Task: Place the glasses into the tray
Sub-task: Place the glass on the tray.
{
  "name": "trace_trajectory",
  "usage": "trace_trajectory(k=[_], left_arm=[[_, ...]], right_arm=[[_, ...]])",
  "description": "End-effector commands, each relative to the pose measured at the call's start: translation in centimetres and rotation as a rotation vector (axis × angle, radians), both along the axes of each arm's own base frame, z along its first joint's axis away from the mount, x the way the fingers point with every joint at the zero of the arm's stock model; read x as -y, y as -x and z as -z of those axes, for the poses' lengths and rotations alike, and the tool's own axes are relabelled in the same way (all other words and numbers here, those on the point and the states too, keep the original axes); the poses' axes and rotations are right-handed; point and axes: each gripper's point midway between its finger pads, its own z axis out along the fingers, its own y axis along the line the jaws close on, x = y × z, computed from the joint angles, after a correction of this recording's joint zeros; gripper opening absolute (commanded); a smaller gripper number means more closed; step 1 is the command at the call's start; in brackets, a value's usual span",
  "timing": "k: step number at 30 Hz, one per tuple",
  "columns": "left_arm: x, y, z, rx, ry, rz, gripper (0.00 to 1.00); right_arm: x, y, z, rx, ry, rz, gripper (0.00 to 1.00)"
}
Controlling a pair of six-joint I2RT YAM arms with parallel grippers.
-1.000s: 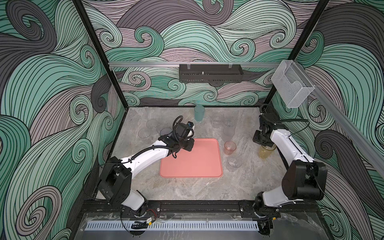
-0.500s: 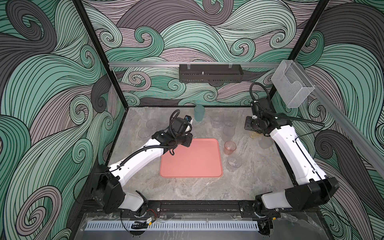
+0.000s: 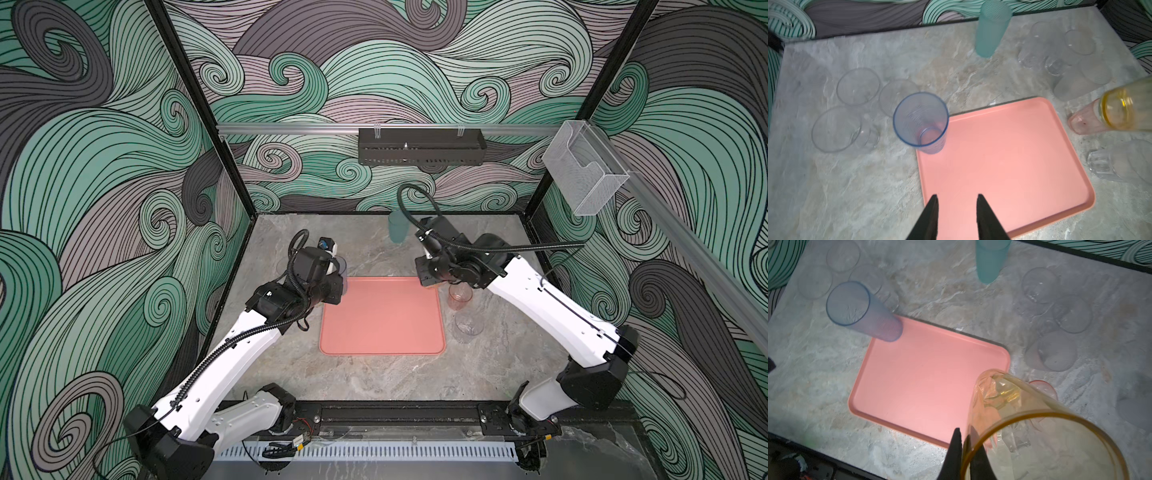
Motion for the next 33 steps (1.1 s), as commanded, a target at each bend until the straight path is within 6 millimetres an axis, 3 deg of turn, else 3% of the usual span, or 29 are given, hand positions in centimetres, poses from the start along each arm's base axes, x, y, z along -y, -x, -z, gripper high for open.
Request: trace_trajectory(k=[1,7,13,22,28,33], left_arm=[[-2.8,1.4,1.6,-0.091,0.072,-0.128,0.35],[-5.7,1.7,4.5,-0.178,0.117,-0.297,0.35],[-6.4,2.0,6.6,-0.255,0.193,-0.355,0.35],[-6.9,2.3,7.7,-0.278,0.229,-0.369,0.35],[-6.9,2.2,7.6,-0.274,0.23,-0.358,0.35],[-6.9,2.0,7.2,-0.263,0.229,-0.353,0.35]], right_arm=[[-4.1,1.6,2.0,-0.042,-0.037,-0.058,0.03],[-11.2,3.5,5.9,-0.086,-0.044,-0.163,0.03],[-16.0,4.8,8.4,-0.107,-0.038,-0.247,0.06],[-19.3,3.5,11.3,-0.107,0.001,-0.283,0.12],[-20.5,2.9,13.1,-0.117,0.02,-0.293,0.16],[-20.9,3.0,12.1,-0.127,0.01,-0.307,0.3]])
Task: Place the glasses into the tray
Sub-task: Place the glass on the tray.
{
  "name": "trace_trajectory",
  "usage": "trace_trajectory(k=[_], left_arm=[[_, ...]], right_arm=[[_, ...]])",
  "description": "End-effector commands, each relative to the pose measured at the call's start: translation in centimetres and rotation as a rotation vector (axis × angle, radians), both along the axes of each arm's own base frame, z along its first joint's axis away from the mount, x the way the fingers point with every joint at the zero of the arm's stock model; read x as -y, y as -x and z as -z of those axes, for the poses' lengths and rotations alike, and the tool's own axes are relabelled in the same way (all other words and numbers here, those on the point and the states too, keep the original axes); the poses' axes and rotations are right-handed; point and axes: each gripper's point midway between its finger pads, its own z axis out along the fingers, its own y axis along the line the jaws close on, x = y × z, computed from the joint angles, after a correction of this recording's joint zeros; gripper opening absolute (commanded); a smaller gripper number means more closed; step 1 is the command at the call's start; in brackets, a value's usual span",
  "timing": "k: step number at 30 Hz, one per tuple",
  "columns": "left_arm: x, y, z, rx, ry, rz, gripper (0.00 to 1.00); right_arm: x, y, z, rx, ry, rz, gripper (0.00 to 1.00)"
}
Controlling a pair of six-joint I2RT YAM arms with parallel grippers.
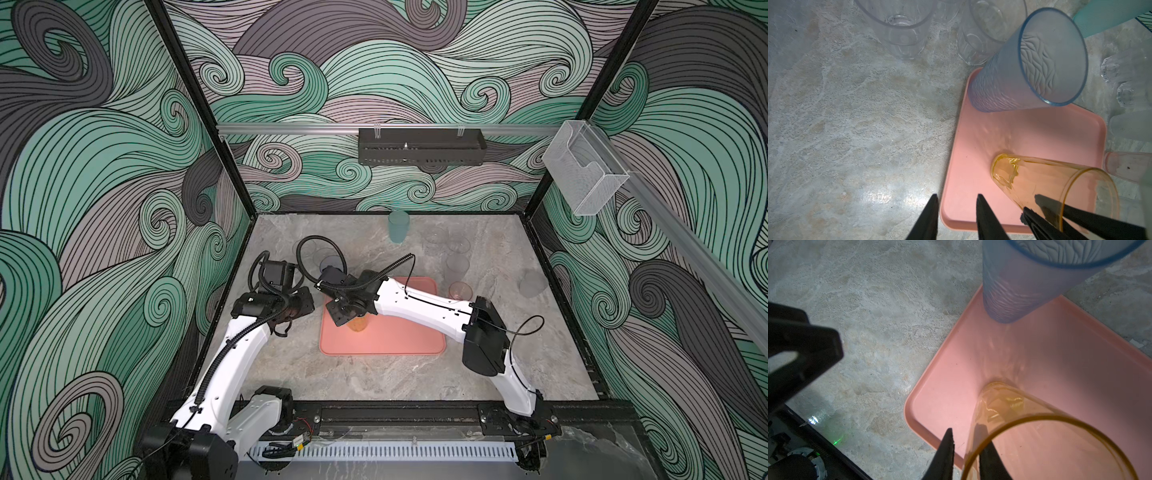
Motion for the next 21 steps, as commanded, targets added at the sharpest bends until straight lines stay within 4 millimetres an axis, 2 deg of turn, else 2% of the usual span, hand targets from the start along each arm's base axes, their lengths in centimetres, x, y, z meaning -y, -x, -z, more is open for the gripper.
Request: trace_trajectory(k=[1,5,7,11,14,17,19,21], left_arm=[[-0.1,-0.3,-0.8,0.025,0.007,0.004,0.35],[0.3,-0.8,-1.8,0.049,0.011,0.03,0.35],[0.5,-1.1,-2.4,0.066,0.009,0.061,0.35],[1.1,-1.3,-3.7,0.082,0.032,0.08,0.36],[1.6,-1.2,-4.3,0.086,0.055,0.102,0.36],[3.0,-1.1,-4.6,0.088,0.089,0.159,0.39],[3.8,-1.0,-4.5,0.074,0.091,0.189,0.46],[4.7,-1.0,-4.2,0.065,0.088,0.226,0.48]], right_arm=[[-0.1,-0.1,-2.1,0.005,-0.016,-0.021,0.33],[0.2,0.3,-6.7,0.016,-0.097,-0.034,0.43],[1.1,0.5,-9.1,0.024,-0.142,-0.028,0.45],[4.1,0.9,-11.5,0.019,-0.177,0.007,0.47],[7.5,0.9,-11.0,0.044,-0.134,0.044,0.48],[10.8,0.9,-8.6,0.06,-0.117,0.084,0.48],[12.0,1.3,-6.4,0.046,-0.132,0.103,0.48],[12.3,2.0,-4.6,0.034,-0.163,0.098,0.48]])
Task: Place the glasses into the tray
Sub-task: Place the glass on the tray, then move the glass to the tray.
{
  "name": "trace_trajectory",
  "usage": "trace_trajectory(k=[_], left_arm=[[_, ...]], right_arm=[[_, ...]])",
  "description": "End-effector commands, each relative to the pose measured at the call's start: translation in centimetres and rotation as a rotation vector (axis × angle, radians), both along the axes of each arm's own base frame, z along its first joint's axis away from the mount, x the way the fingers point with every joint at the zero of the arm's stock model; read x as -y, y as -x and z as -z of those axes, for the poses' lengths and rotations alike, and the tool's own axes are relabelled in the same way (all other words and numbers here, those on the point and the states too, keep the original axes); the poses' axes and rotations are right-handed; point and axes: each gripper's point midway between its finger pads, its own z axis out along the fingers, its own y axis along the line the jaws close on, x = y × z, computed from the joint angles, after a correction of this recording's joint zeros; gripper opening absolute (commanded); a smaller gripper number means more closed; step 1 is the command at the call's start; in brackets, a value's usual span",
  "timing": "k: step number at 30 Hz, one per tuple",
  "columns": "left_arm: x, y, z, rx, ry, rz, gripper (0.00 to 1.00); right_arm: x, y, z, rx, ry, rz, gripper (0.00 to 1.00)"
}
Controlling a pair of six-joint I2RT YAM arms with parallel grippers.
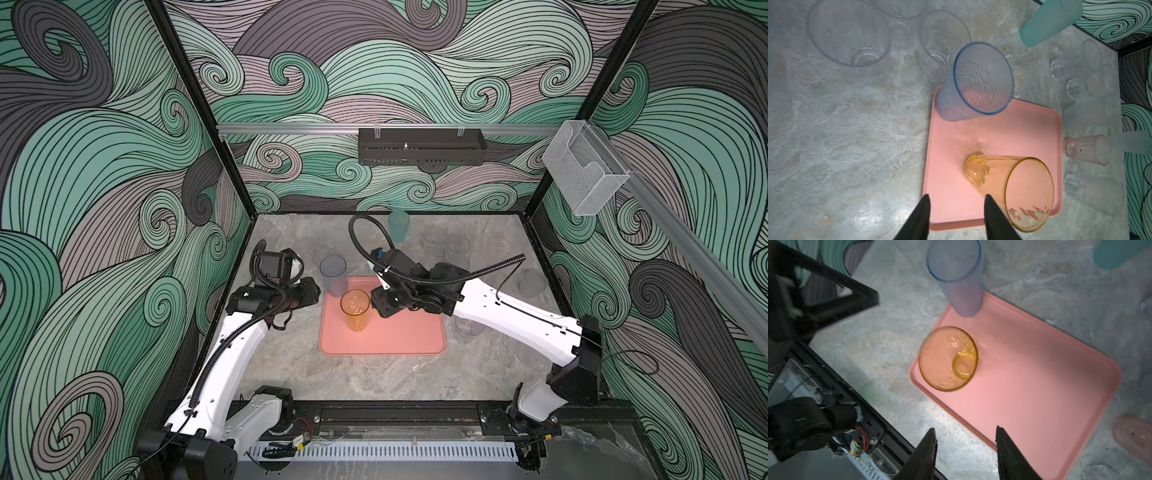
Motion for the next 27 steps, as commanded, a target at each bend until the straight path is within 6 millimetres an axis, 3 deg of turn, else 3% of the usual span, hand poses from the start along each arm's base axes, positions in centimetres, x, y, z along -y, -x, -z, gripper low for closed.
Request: trace_trajectory(k=[1,4,8,17,27], left_arm=[[2.0,0.2,-0.4,-0.017,0.016,0.089,0.49],[3.4,0.0,-0.1,-0.02,0.018,0.133,0.49],[3.9,-0.3,0.2,-0.021,0.002,0.142,0.5],[2.6,-1.0,0.3,0.015,-0.069,0.106,0.5],[0.9,-1.9,-1.6,0.099,-0.159,0.058,0.51]], right_arm=[[-0.3,0.2,4.1,-0.01,-0.046,0.014,0.48],[-1.1,0.3,7.4,-0.011,-0.108,0.009,0.48],[-2.8,-0.7,9.2,0.047,-0.197,0.005,0.48],[-6.1,-1.8,12.2,0.06,-0.253,-0.002,0.48],[-9.0,-3.2,14.2,0.042,-0.246,-0.017,0.48]])
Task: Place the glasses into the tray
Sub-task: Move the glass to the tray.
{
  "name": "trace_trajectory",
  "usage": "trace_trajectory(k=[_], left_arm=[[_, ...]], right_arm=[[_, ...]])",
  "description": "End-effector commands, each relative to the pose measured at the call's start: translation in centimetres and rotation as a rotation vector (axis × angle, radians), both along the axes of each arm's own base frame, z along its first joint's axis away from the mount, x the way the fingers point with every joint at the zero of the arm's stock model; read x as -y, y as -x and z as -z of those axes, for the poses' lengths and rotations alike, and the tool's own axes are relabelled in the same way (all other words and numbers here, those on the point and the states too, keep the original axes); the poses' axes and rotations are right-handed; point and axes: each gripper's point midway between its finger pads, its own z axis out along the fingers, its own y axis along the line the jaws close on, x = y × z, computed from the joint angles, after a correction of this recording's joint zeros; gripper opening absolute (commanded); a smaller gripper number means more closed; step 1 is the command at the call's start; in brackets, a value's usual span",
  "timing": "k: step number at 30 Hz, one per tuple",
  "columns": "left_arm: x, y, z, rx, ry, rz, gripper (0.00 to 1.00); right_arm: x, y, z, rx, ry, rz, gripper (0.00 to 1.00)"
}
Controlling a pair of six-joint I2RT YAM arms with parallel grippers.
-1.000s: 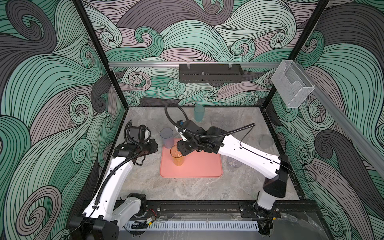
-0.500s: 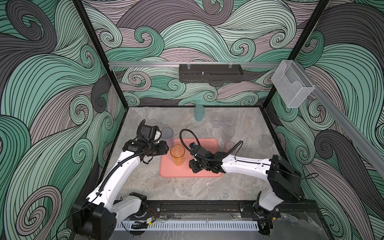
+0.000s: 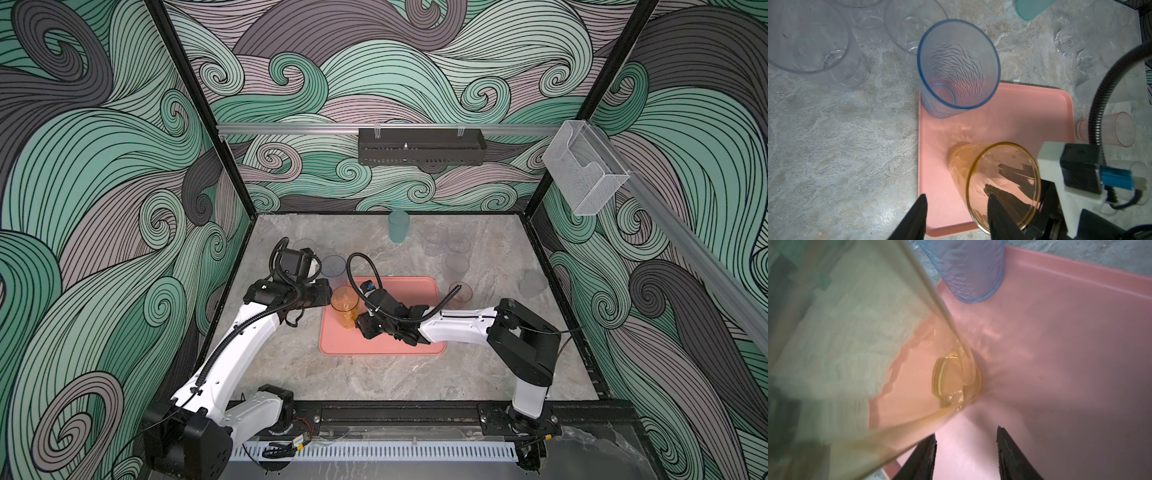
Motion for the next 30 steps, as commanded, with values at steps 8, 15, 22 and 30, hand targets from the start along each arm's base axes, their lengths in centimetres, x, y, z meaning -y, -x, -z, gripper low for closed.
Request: trace_trajectory(k=[8,15,22,30], left_arm=[[-1.6,-1.1,-3.7,0.119,-0.083,-0.034,0.51],[-1.6,-1.0,-3.5,0.116,-0.079,-0.037,0.51],[-1.5,-0.9,-3.5,0.116,-0.076,-0.036,0.51],[-0.5,-1.4,-4.0,0.139,-0.026,-0.01,0.51]], right_arm=[[-3.6,-2.2,-0.1,0.014,-0.051,0.029,0.48],[-3.6,-3.9,0.9,0.015,-0.057,0.148,0.48],[-3.3,-4.0,0.6,0.008,-0.065,0.156,0.48],[-0.2,-3.7,-3.2,0.079,-0.026,0.133,0.48]])
